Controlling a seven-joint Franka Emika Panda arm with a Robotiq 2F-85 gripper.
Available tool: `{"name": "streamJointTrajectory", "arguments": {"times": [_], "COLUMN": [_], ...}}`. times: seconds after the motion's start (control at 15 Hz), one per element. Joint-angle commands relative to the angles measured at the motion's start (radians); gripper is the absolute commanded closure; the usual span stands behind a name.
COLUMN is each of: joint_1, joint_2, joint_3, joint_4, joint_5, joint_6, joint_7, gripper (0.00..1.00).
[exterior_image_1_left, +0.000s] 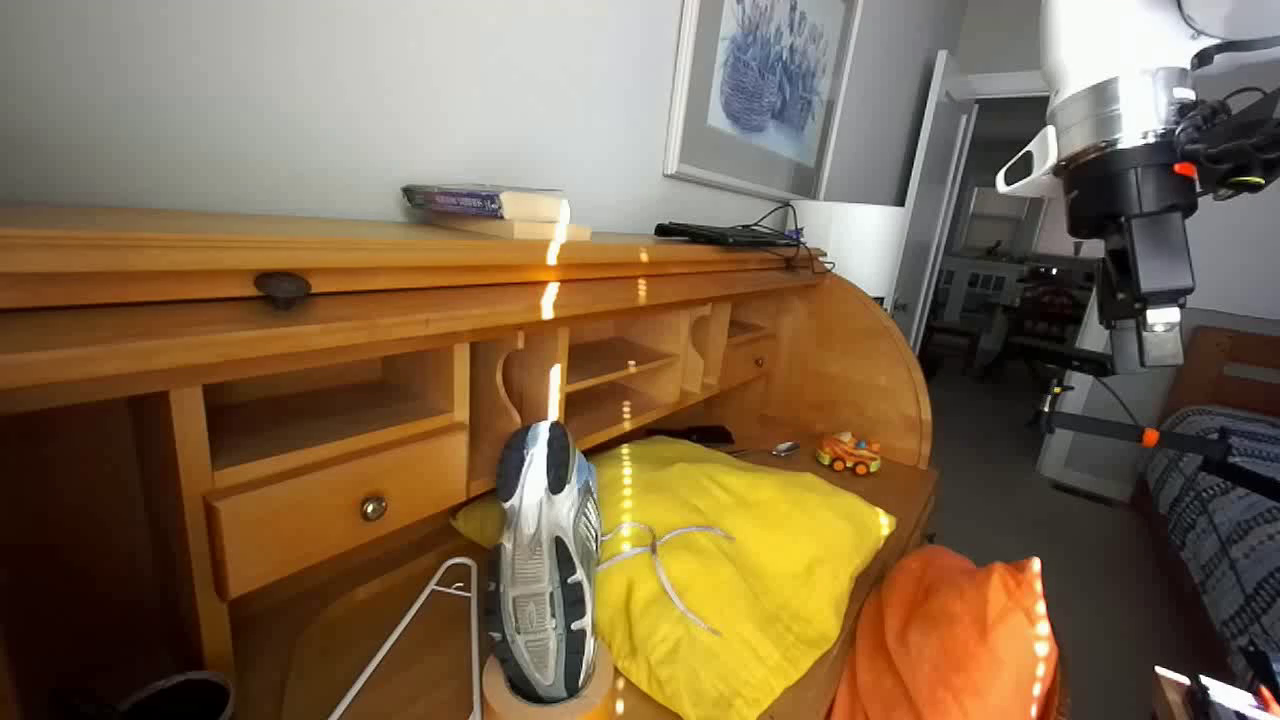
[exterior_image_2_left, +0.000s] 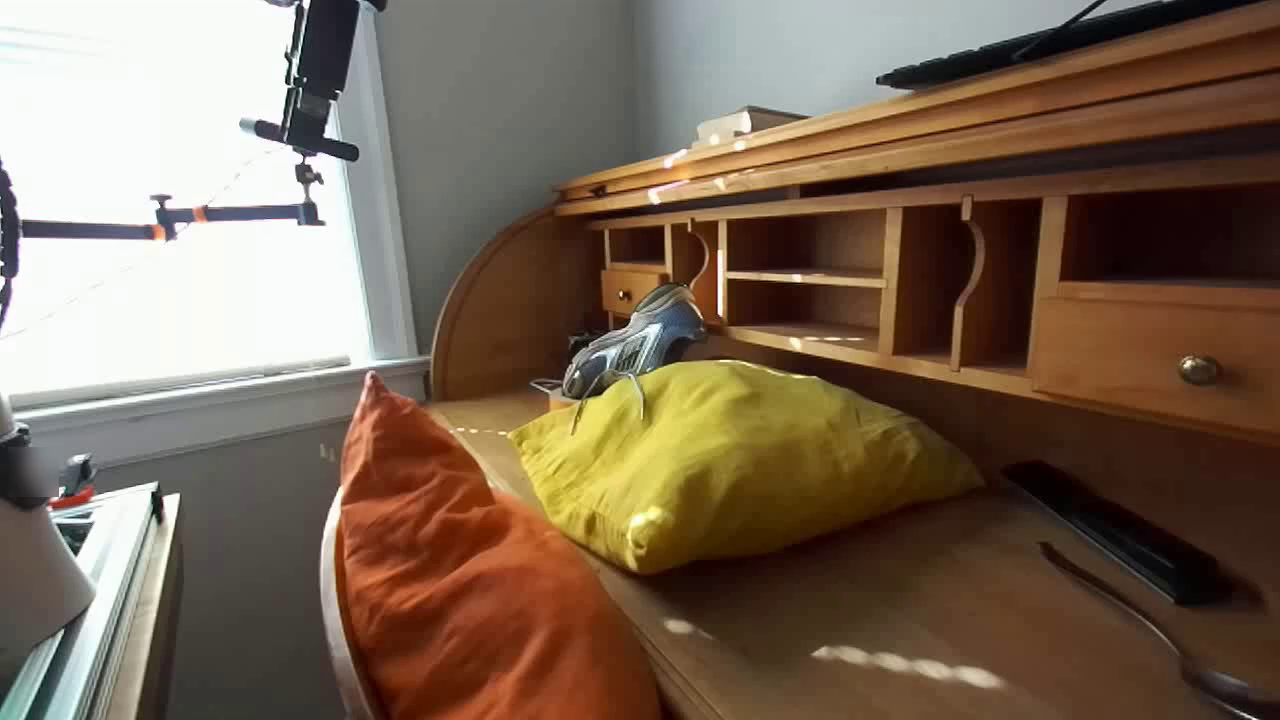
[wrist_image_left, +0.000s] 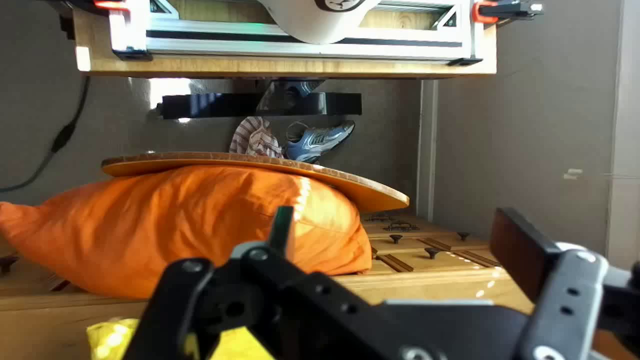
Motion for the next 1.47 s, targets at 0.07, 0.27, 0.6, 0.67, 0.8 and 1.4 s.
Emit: {"name": "streamJointTrajectory", "arguments": {"times": [0.07,0.27,0.6,0.67,0.8,1.4], "joint_1": [-0.021,-0.021,-0.04,-0.04,-0.037,-0.001], "joint_2": [0.004,0.004,0.051,0.063,0.094,0.347], "joint_3": [0.016,0.016,0.002,-0.003,-0.015,-0.028], "joint_4": [0.003,0.003,0.023,0.029,0.034,0.043], "joint_5": [0.008,0.008,0.004,0.014,0.031,0.039], "joint_6": [-0.003,-0.003,0.141,0.178,0.25,0.457], "joint_7": [-0.011,-0.011,0.0,-0.008,-0.028,-0.261], "gripper": [0.0,0.0,0.0,0.0,0.0,0.0]}}
